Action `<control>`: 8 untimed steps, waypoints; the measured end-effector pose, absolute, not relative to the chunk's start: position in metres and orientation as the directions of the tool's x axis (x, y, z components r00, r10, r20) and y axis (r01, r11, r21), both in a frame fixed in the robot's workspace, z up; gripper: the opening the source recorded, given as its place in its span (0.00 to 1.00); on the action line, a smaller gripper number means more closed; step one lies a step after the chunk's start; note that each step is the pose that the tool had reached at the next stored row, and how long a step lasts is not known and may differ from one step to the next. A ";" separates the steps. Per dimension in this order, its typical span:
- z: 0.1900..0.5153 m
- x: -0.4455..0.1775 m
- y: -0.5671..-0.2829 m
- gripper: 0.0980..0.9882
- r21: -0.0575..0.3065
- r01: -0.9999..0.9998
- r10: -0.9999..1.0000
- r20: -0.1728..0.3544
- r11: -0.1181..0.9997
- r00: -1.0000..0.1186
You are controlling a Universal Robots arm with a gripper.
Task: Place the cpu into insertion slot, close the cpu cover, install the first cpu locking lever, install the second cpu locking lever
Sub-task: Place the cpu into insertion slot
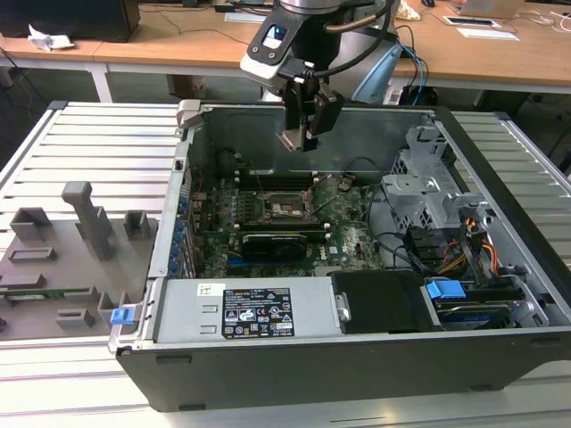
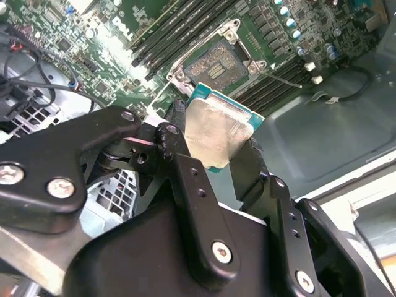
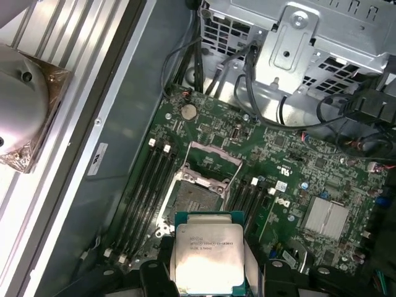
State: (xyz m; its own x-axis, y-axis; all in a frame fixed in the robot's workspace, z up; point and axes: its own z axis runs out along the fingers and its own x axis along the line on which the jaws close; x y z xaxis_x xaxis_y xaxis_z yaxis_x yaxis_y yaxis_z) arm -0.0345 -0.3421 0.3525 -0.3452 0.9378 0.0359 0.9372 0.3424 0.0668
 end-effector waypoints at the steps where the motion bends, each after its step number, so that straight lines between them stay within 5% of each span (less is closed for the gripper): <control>1: 0.352 -0.035 -0.342 0.48 0.065 0.943 0.944 0.036 0.325 -0.328; 8: 0.347 -0.035 -0.342 0.48 0.053 0.970 0.970 0.040 0.238 -0.240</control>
